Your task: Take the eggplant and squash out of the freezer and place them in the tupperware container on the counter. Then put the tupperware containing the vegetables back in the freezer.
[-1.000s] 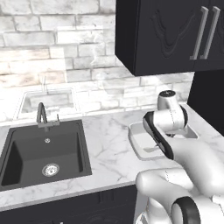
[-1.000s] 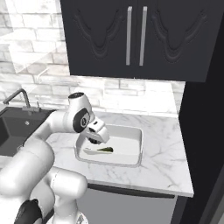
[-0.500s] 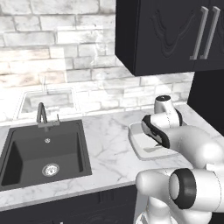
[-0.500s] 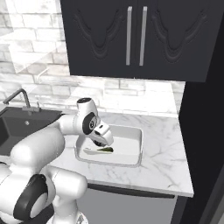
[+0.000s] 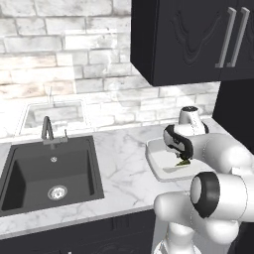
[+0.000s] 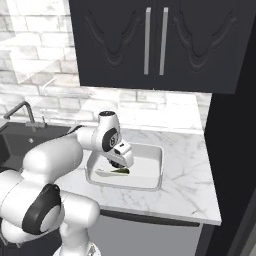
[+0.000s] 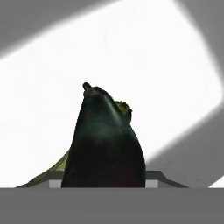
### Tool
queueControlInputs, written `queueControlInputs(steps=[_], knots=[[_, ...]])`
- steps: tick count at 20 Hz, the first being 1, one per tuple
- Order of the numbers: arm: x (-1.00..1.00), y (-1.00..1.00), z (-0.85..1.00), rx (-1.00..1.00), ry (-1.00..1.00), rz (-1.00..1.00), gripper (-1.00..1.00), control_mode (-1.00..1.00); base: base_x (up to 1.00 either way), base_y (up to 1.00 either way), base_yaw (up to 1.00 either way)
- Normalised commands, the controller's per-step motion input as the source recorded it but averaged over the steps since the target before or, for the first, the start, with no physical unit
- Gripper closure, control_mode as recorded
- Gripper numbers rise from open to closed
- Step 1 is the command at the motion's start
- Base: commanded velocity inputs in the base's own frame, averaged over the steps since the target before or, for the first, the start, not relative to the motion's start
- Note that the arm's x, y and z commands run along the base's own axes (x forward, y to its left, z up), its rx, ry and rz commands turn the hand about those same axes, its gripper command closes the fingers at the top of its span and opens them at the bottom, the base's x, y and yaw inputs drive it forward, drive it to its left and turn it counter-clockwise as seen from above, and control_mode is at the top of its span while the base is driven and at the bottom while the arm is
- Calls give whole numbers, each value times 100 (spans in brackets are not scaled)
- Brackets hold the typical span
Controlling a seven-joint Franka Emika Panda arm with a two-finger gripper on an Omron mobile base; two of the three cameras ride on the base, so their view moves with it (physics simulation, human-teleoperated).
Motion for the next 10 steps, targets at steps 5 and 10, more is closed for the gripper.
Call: queueControlInputs(steps=[5,10], knots=[[17,0,-32,0,0,-3,100,-100,0,0,0],[3,0,-11,0,0,-4,100,-100,0,0,0]])
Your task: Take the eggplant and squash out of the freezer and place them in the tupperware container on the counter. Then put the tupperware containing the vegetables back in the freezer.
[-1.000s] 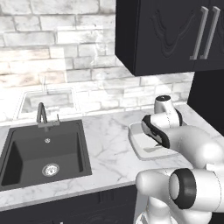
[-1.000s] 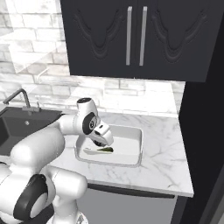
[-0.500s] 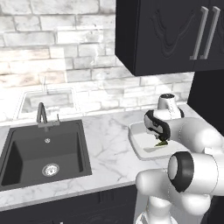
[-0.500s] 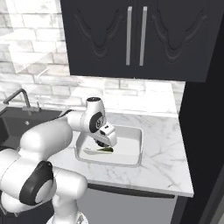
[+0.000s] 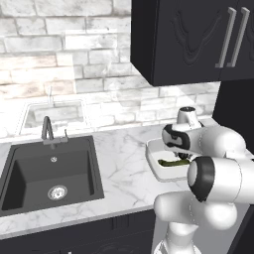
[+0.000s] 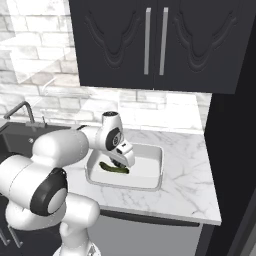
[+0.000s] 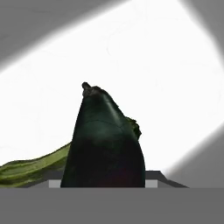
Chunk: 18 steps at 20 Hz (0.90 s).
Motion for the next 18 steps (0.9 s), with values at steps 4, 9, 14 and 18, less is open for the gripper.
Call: queueControlInputs(steps=[4,9,14,18], knots=[[-1,0,-2,0,0,-5,-100,-100,0,0,0],[-3,0,0,0,0,-8,-100,-100,0,0,0],[-1,5,9,0,-6,-2,-100,-100,0,0,0],[-1,16,30,0,-11,0,-100,-100,0,0,0]])
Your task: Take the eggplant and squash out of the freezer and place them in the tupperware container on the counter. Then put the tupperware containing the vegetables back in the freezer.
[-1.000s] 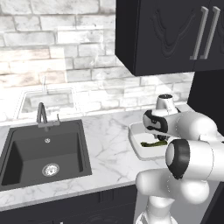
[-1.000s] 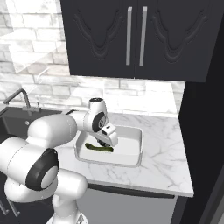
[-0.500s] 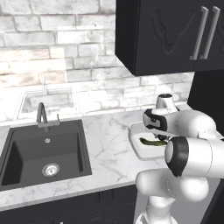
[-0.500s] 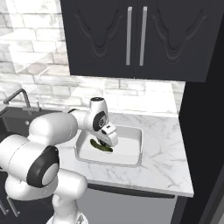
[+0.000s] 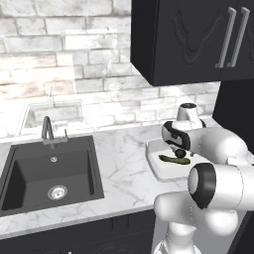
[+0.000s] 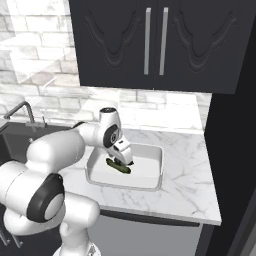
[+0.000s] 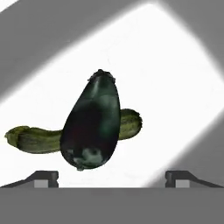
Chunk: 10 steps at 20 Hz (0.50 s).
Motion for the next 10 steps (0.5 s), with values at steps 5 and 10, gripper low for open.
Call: queueControlInputs(steps=[5,10], knots=[[-17,40,29,0,-11,0,-100,-100,0,0,0],[-30,26,32,0,-9,0,-100,-100,0,0,0]])
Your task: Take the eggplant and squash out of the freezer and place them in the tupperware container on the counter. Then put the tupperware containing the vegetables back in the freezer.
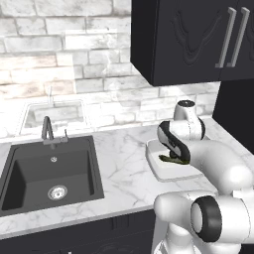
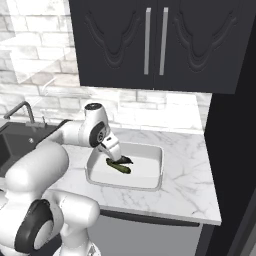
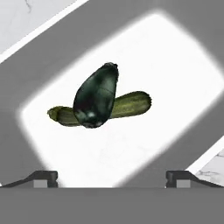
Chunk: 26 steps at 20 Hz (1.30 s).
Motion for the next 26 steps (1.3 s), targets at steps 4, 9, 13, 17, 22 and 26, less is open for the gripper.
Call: queueControlInputs(steps=[4,9,13,17,22,26], knots=[[-26,23,31,0,-5,0,-100,-100,0,0,0],[-22,9,32,0,-1,3,-100,-100,0,0,0],[-11,13,7,0,0,10,-100,-100,0,0,0],[-2,22,1,-1,4,19,-100,-100,0,0,0],[1,34,0,0,12,24,-100,-100,0,0,0],[15,39,0,-2,19,19,-100,-100,0,0,0]])
